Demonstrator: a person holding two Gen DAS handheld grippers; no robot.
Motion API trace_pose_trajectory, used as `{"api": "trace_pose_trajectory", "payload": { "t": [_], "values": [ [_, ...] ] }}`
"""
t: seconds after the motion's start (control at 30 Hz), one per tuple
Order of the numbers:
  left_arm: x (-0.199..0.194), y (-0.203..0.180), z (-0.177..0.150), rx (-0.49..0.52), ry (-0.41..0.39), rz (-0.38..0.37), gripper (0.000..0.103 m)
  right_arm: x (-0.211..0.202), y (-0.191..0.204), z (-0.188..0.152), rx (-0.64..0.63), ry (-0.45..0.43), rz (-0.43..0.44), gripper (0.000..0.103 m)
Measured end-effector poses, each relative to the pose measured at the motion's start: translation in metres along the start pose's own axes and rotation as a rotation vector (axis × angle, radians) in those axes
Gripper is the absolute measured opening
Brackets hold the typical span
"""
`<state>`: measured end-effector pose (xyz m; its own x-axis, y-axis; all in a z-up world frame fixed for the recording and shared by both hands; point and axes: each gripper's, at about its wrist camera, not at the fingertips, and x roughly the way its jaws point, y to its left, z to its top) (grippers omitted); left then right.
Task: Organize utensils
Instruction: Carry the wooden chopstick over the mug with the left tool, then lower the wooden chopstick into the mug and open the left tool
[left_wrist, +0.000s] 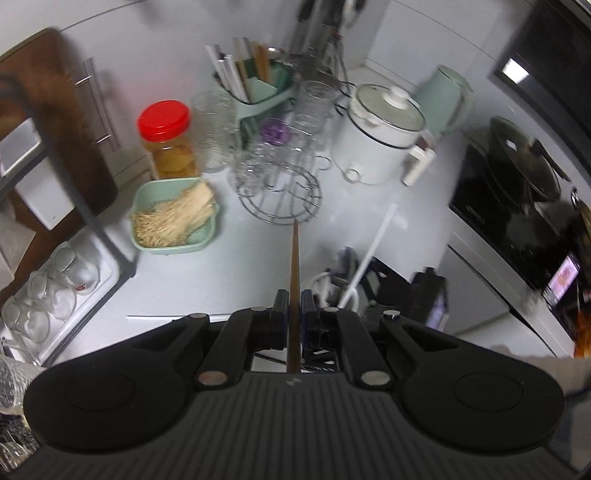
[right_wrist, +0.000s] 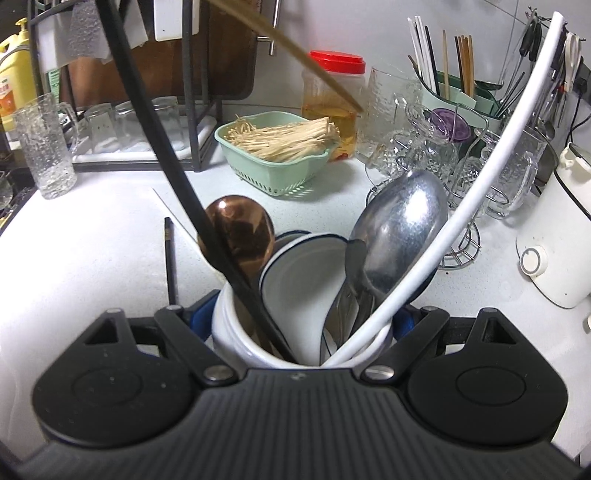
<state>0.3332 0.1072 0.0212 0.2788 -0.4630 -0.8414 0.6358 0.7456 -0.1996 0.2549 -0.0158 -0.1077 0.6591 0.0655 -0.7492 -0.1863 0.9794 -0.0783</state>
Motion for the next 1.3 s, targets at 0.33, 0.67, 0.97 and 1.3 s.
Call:
{"api": "trace_pose_trajectory", "payload": {
  "t": [0.33,0.67,0.97,1.3],
  "values": [
    [-0.008,-0.023,0.015,0.034,0.134,-0.029,0.007,-0.002,-0.003,-0.003,-0.03,-0.02,0.033,0.092],
    [0.007,-0.037,0.02,0.048,0.271,-0.049,0.007,-0.001,-0.007,-0.003,-0.058,-0.034,0.071,0.091],
    [0.04,-0.044,0.019,0.052,0.391,-0.01,0.007,0.0,-0.009,-0.003,-0.067,-0.037,0.089,0.091],
    [0.083,-0.046,0.036,0.058,0.435,-0.01,0.007,-0.001,-0.009,-0.004,-0.082,-0.049,0.104,0.091]
  ]
}}
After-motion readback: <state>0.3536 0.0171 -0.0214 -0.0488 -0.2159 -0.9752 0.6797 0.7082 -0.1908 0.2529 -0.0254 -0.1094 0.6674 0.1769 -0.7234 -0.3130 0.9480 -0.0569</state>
